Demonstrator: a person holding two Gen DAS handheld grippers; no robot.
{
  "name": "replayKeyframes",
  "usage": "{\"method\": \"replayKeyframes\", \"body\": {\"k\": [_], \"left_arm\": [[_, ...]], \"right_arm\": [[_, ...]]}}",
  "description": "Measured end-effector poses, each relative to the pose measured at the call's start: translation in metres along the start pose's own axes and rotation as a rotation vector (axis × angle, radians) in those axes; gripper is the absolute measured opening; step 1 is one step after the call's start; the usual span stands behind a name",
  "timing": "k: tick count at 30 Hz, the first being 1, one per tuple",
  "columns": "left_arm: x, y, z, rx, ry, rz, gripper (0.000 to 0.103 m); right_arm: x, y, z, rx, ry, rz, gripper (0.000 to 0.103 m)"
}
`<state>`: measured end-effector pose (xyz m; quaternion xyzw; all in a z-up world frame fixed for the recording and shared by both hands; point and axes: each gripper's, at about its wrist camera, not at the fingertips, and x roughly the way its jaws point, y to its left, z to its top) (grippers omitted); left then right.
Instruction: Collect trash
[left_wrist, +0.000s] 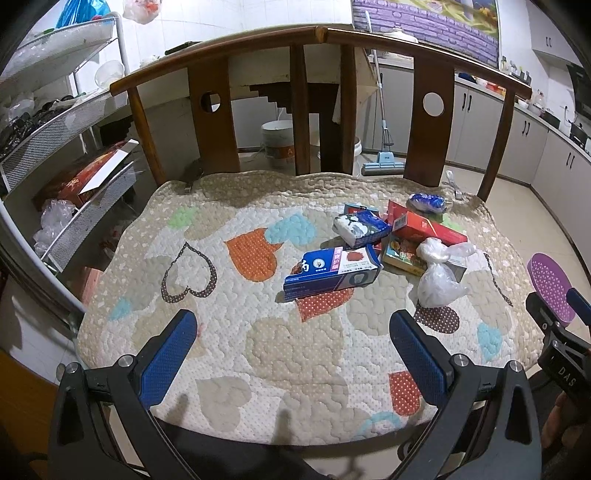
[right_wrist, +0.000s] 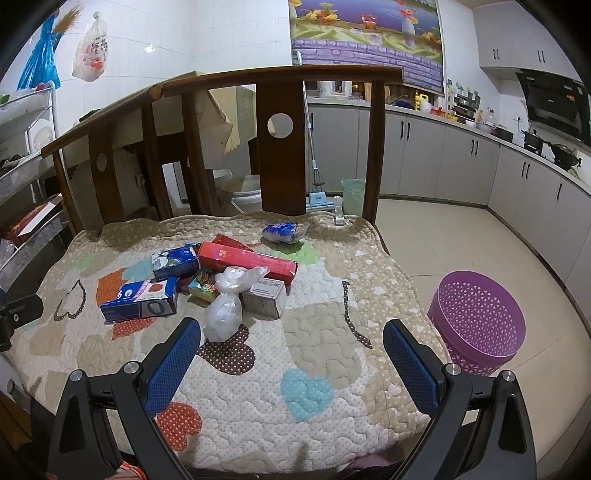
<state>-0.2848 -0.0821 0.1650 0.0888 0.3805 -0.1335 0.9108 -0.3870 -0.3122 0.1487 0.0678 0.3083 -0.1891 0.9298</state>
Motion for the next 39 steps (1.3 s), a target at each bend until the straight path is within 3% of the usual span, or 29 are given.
{"method": "replayKeyframes", "body": {"k": [39], "left_arm": [[0.019, 0.0, -0.003, 0.004, 0.069, -0.022, 0.103]], "right_arm": [[0.015, -0.004, -0.008, 0.022, 0.058, 0.019, 0.101]]}}
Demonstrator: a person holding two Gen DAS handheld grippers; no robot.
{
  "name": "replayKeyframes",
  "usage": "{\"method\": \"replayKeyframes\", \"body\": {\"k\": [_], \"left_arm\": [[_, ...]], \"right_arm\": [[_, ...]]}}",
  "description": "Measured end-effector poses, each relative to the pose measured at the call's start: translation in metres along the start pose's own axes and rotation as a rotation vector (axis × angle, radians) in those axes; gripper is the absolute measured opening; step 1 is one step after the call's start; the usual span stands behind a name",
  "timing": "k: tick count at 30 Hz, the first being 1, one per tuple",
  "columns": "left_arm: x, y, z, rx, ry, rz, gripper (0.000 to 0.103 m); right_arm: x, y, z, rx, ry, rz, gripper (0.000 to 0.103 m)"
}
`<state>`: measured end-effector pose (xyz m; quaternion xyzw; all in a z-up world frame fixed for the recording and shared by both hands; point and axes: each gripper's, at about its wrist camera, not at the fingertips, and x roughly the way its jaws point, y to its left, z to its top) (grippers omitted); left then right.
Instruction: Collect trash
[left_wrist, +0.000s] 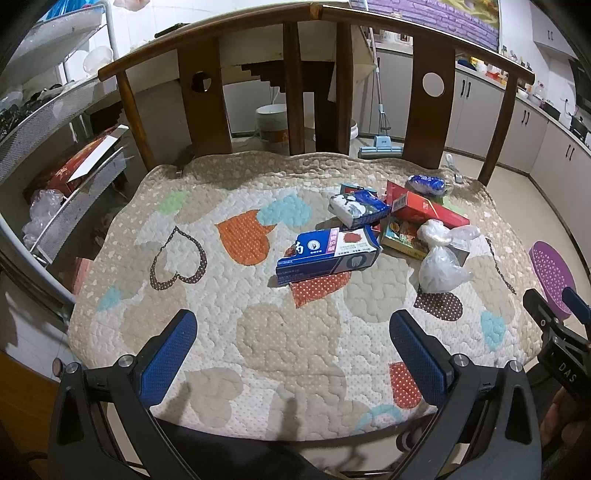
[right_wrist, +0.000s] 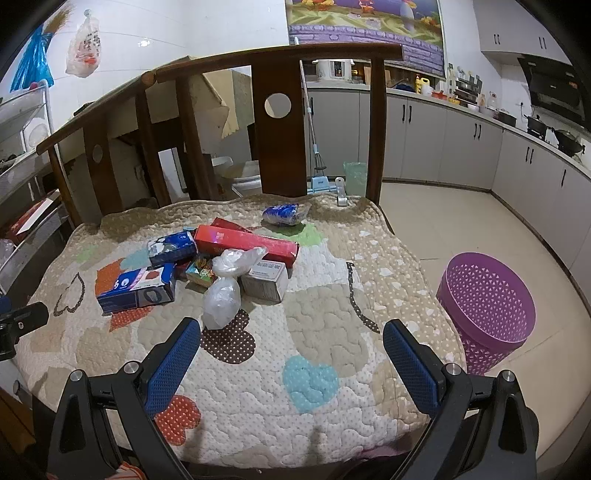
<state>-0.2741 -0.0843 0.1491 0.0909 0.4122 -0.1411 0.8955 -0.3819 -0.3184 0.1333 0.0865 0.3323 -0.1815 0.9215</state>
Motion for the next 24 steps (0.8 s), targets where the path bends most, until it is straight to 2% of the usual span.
{"method": "replayKeyframes", "body": {"k": [15, 24], "left_arm": [[0.026, 0.012, 0.0, -0.025, 0.042, -0.005, 0.103], [0.069, 0.021, 0.013, -0.008, 0.059, -0.02, 0.103]], "right_arm": [[0.018, -0.006, -0.009, 0.014, 0.051, 0.008, 0.101], [0.043, -0.011, -0.02, 0.018, 0.128, 0.093, 0.101]]}}
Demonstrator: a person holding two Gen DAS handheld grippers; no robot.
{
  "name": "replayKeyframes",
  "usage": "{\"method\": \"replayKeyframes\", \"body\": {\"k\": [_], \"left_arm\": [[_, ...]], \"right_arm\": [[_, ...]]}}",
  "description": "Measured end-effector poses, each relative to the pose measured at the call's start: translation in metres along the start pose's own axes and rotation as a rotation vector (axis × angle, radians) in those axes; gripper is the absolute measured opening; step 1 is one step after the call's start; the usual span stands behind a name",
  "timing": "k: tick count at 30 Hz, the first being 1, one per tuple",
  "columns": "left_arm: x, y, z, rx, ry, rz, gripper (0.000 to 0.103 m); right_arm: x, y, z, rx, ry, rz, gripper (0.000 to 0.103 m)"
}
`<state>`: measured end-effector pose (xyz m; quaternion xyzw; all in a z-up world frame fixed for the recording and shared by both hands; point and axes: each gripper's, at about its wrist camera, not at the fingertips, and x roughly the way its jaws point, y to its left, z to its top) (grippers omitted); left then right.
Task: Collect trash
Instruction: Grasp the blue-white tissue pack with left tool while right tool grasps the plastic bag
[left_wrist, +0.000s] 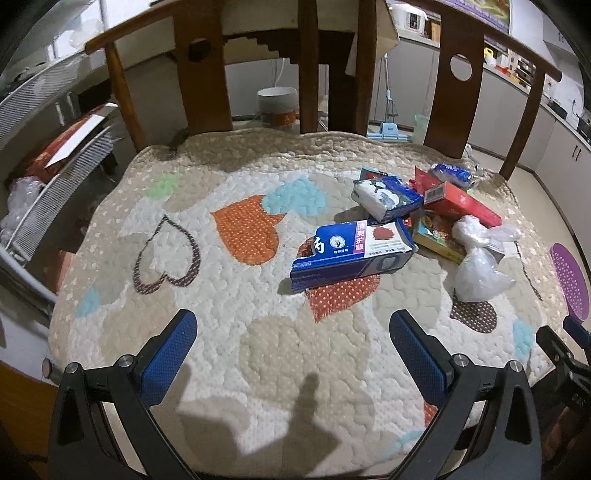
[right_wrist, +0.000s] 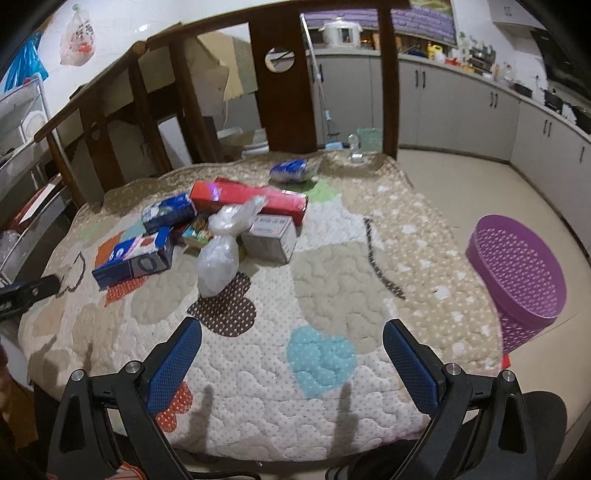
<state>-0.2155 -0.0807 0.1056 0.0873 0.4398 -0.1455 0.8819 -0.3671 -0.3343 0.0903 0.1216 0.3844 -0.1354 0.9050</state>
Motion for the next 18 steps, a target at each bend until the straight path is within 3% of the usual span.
{"method": "replayKeyframes", "body": {"k": [6, 11, 18], "left_arm": [[0.017, -0.005, 0.031, 0.047, -0.032, -0.071, 0.103], [0.047, -0.005, 0.071, 0.038, 0.009, -0.18, 0.103], [0.097, -0.022, 0.112, 0.146, 0.043, -0.284, 0.103]], "right_arm": [[0.017, 0.008, 0.011, -0.044, 0.029, 0.078, 0.093], [0.035, 0.019, 0.032, -0.038, 0.041, 0.189, 0.088], [0.07, 0.033, 0.051, -0.046, 0.07, 0.254, 0.078]]}}
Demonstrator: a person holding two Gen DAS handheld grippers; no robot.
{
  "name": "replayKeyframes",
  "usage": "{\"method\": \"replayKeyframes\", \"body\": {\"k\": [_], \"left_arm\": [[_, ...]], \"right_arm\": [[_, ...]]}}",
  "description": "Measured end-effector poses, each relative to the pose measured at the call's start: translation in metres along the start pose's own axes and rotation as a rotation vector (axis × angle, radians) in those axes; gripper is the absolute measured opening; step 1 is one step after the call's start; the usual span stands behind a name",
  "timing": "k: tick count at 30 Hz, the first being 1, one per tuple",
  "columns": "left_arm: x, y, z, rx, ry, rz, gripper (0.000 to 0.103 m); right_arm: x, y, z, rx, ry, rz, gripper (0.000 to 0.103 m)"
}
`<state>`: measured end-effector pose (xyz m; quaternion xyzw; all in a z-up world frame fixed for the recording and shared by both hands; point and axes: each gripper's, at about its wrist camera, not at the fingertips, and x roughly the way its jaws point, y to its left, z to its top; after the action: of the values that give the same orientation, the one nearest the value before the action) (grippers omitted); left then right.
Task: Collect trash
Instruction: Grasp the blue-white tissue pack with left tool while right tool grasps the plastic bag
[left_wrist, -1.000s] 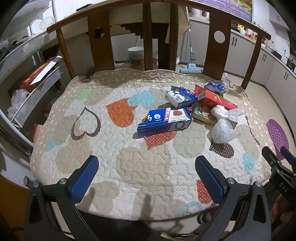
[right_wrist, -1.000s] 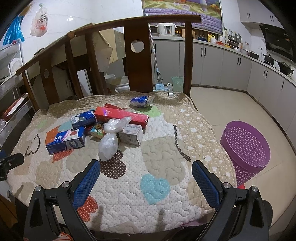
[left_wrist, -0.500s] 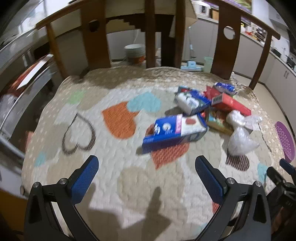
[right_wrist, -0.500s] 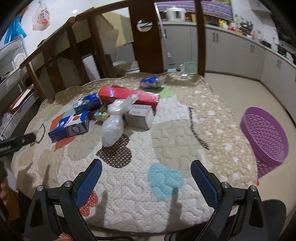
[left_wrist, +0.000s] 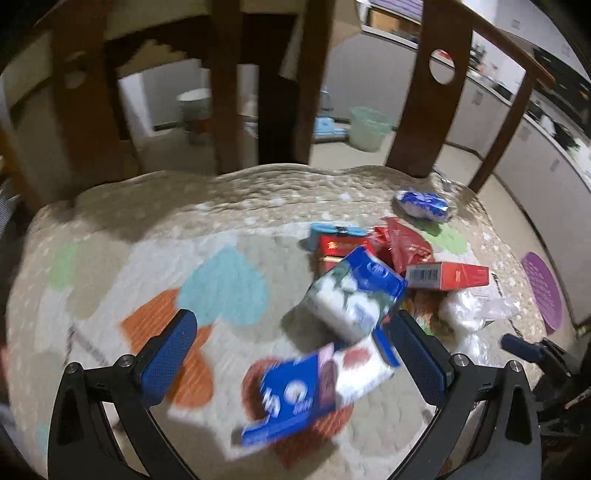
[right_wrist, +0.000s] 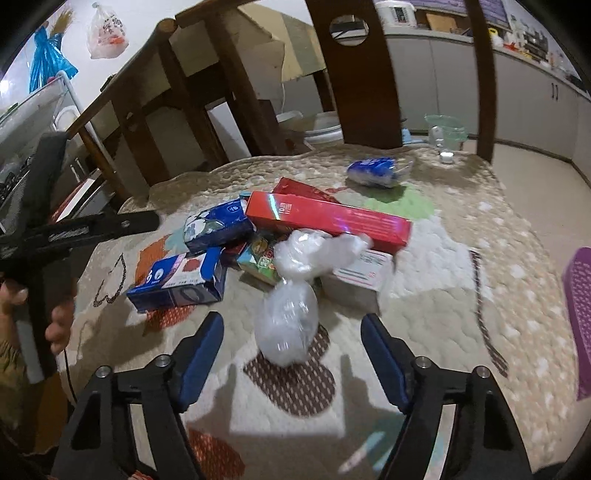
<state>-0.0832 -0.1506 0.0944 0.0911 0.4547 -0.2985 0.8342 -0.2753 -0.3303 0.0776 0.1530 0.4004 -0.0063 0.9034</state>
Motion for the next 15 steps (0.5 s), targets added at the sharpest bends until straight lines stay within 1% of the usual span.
{"method": "replayKeyframes", "body": {"k": [2, 5, 7, 9, 10, 11, 12, 13, 14, 15], "left_arm": [[0.018, -0.001, 0.008, 0.019, 0.038, -0.028, 0.103], [0.034, -0.008, 0.014, 0.052, 0.062, -0.065, 0.103], [0.042, -0.014, 0.016, 0.087, 0.074, -0.071, 0.103], [0.052, -0.023, 0.019, 0.123, 0.093, -0.076, 0.103], [0.054, -0.025, 0.019, 0.131, 0.101, -0.076, 0.102], [0.057, -0.028, 0.019, 0.138, 0.11, -0.082, 0.095], [0.058, -0.032, 0.02, 0.139, 0.121, -0.091, 0.087], [0.06, -0.036, 0.02, 0.136, 0.144, -0.107, 0.067], [0.06, -0.038, 0.019, 0.133, 0.155, -0.104, 0.067], [0.058, -0.041, 0.019, 0.131, 0.146, -0.082, 0.066]], "right_arm": [[0.01, 0.0, 0.004, 0.0, 0.015, 0.015, 0.077], [0.024, 0.001, 0.008, -0.005, 0.041, 0.03, 0.074], [0.033, 0.001, 0.01, -0.011, 0.06, 0.039, 0.068], [0.04, 0.001, 0.011, -0.012, 0.071, 0.05, 0.065], [0.041, 0.0, 0.012, -0.014, 0.075, 0.054, 0.06], [0.042, 0.0, 0.012, -0.017, 0.077, 0.058, 0.055], [0.045, 0.001, 0.013, -0.021, 0.087, 0.065, 0.043], [0.047, 0.001, 0.013, -0.023, 0.093, 0.07, 0.033], [0.048, 0.0, 0.014, -0.023, 0.099, 0.08, 0.031], [0.047, -0.001, 0.014, -0.017, 0.099, 0.095, 0.026]]}}
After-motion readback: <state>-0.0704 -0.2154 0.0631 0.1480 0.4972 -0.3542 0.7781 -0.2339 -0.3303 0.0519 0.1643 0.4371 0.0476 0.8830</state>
